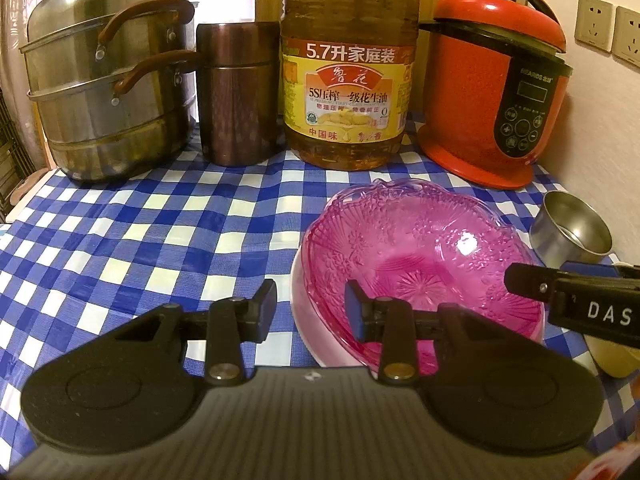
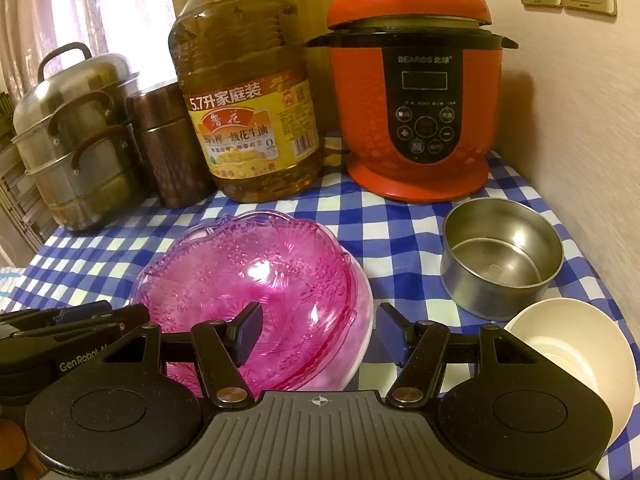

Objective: Organize plates and bowls
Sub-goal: 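Withdraw both tools from the stacked dishes, then move both tools toward the cream-white bowl beside the wall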

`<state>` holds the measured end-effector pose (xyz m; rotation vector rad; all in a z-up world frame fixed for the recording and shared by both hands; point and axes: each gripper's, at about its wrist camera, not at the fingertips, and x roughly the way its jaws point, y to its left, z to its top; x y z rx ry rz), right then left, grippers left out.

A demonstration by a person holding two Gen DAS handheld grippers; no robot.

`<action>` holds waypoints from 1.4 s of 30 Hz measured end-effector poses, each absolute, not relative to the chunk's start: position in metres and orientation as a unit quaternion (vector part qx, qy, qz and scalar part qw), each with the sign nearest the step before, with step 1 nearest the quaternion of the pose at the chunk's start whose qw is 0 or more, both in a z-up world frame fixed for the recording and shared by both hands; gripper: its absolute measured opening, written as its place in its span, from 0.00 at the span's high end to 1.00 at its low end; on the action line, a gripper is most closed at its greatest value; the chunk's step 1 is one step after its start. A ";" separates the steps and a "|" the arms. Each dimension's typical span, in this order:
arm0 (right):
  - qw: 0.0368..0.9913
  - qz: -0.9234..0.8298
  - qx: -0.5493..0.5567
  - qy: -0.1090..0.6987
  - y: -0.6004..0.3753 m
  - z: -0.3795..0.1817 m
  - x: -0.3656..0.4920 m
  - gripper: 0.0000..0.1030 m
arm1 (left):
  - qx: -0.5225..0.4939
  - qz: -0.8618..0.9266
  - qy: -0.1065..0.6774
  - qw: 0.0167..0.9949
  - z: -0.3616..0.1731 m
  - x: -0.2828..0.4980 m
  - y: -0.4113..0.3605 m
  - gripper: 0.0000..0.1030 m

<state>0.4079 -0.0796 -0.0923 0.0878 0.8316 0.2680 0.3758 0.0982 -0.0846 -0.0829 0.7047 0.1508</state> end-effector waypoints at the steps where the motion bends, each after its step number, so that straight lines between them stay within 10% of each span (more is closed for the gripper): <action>1: 0.905 0.129 0.043 0.402 -0.080 -0.092 0.408 0.39 | -0.040 0.073 0.345 0.935 -0.085 0.376 0.098 0.68; 42: 0.905 0.060 0.116 0.405 -0.153 -0.005 0.275 0.39 | -0.147 -0.001 0.338 0.930 -0.004 0.255 0.049 0.68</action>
